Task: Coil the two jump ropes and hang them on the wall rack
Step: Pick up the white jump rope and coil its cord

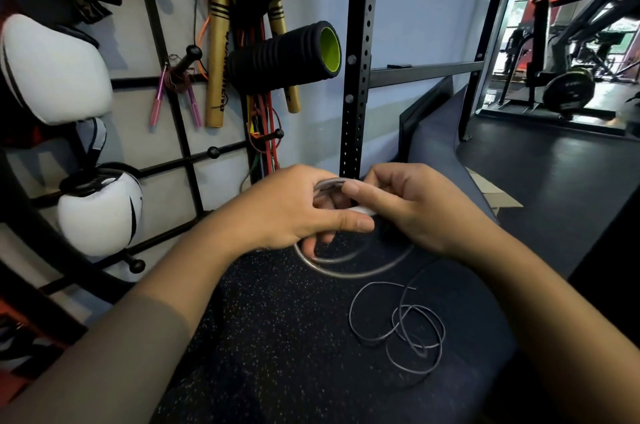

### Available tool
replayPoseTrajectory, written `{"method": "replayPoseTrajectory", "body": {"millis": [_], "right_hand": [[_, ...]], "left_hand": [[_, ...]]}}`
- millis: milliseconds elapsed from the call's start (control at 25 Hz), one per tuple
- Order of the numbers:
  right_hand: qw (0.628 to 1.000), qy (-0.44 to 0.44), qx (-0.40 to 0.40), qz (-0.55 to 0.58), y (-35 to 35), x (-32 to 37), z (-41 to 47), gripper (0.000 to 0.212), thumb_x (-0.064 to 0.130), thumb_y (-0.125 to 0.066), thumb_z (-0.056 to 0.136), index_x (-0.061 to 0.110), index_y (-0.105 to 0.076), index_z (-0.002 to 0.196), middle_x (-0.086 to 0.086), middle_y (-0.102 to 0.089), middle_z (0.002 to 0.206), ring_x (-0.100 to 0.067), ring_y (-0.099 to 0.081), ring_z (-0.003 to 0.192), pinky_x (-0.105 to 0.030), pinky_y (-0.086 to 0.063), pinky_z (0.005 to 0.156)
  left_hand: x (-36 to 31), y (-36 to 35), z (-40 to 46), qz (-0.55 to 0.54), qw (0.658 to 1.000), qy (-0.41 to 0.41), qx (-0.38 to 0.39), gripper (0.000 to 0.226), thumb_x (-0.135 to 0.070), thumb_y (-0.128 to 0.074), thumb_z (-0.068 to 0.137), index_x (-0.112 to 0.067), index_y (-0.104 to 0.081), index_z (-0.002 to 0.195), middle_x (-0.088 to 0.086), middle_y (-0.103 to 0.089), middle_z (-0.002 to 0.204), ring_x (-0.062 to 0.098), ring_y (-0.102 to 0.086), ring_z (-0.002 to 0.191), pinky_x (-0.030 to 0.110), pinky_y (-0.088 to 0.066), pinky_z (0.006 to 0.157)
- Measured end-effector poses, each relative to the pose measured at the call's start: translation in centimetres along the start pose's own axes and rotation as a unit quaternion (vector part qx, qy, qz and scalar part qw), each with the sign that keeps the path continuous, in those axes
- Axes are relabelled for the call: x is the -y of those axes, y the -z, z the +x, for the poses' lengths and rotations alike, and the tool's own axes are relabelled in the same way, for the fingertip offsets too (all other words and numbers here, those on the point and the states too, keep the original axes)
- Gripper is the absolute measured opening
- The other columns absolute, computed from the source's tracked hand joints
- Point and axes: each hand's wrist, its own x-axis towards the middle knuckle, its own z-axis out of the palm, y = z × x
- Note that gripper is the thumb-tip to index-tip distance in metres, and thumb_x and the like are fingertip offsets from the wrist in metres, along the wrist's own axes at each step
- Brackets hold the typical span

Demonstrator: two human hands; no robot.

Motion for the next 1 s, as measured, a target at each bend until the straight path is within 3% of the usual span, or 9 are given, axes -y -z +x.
{"method": "replayPoseTrajectory", "body": {"millis": [120,200,280,400,560,640,760,920,1000], "right_hand": [[1.000,-0.017,-0.016,-0.005,0.0,0.0,-0.1,0.083,0.079,-0.044,0.087,-0.001,-0.070,0.084,-0.008,-0.064,0.064,-0.023,-0.053,0.057,-0.037,-0.044,0.057],[0.998,-0.027,-0.039,-0.037,-0.3,-0.1,0.0,0.082,0.081,-0.034,0.089,0.011,-0.077,0.085,-0.013,-0.073,0.074,-0.025,-0.063,0.068,-0.038,-0.051,0.069],[0.996,-0.034,-0.060,-0.052,-0.8,0.0,-0.1,0.072,0.079,-0.030,0.087,0.023,-0.074,0.076,-0.004,-0.068,0.065,-0.015,-0.060,0.065,-0.028,-0.047,0.066],[0.998,-0.025,-0.043,-0.039,-1.0,-0.1,-0.2,0.077,0.078,-0.035,0.091,0.011,-0.071,0.080,-0.008,-0.061,0.065,-0.016,-0.052,0.059,-0.033,-0.044,0.061],[0.982,-0.081,-0.023,0.167,2.1,-0.5,-0.5,0.055,0.063,-0.053,0.095,0.015,-0.075,0.080,0.000,-0.046,0.059,-0.019,-0.034,0.055,-0.032,-0.023,0.052],[0.970,-0.091,-0.034,0.223,3.6,-1.5,-0.7,0.044,0.055,-0.062,0.092,0.016,-0.074,0.075,-0.001,-0.042,0.060,-0.019,-0.030,0.054,-0.036,-0.018,0.055],[0.976,-0.095,-0.051,0.187,2.8,-2.6,-0.8,0.041,0.052,-0.065,0.092,0.017,-0.069,0.071,-0.003,-0.044,0.062,-0.020,-0.036,0.056,-0.033,-0.028,0.054],[0.958,-0.106,-0.047,0.261,-2.2,-1.7,-0.3,0.050,0.069,-0.044,0.094,0.030,-0.072,0.084,0.000,-0.058,0.071,-0.018,-0.044,0.060,-0.030,-0.031,0.055],[0.931,-0.098,-0.020,0.352,-5.0,-0.8,-0.3,0.069,0.084,-0.032,0.084,0.029,-0.071,0.100,-0.004,-0.063,0.072,-0.014,-0.049,0.051,-0.028,-0.033,0.049]], "left_hand": [[-0.3,0.3,0.0,-0.006,1.000,-0.002,0.007,0.031,-0.047,-0.079,0.080,-0.025,-0.069,0.099,-0.003,-0.069,0.064,0.012,-0.057,0.045,0.023,-0.047,0.048],[-0.4,0.2,-0.1,-0.005,1.000,-0.014,0.000,0.032,-0.048,-0.078,0.082,-0.031,-0.070,0.109,-0.004,-0.073,0.069,0.010,-0.062,0.049,0.020,-0.046,0.049],[-0.3,-0.3,0.0,0.005,1.000,-0.018,-0.013,0.033,-0.050,-0.077,0.083,-0.037,-0.068,0.112,-0.005,-0.074,0.072,0.009,-0.064,0.051,0.021,-0.046,0.050],[0.1,-0.4,0.1,0.009,1.000,-0.021,-0.007,0.027,-0.052,-0.078,0.081,-0.034,-0.068,0.099,-0.002,-0.071,0.068,0.012,-0.056,0.047,0.028,-0.046,0.049],[0.8,1.4,-0.3,-0.116,0.992,-0.018,-0.045,0.032,-0.046,-0.069,0.080,-0.017,-0.072,0.095,-0.006,-0.061,0.060,0.008,-0.047,0.045,0.022,-0.041,0.045],[1.2,2.2,-0.3,-0.229,0.965,-0.031,-0.120,0.031,-0.045,-0.065,0.086,-0.014,-0.069,0.089,-0.008,-0.055,0.060,0.008,-0.042,0.045,0.022,-0.037,0.046],[1.2,1.0,0.4,-0.406,0.887,-0.051,-0.216,0.029,-0.042,-0.055,0.099,-0.015,-0.058,0.089,-0.009,-0.046,0.064,0.007,-0.037,0.050,0.018,-0.034,0.049],[-0.3,-2.5,1.3,-0.558,0.777,-0.069,-0.283,0.028,-0.039,-0.040,0.109,-0.018,-0.049,0.093,-0.009,-0.043,0.068,0.007,-0.042,0.055,0.024,-0.040,0.059],[-0.6,-4.0,1.6,-0.554,0.765,-0.066,-0.323,0.031,-0.046,-0.036,0.108,-0.021,-0.048,0.096,-0.008,-0.047,0.070,0.010,-0.048,0.058,0.034,-0.043,0.054]]}}
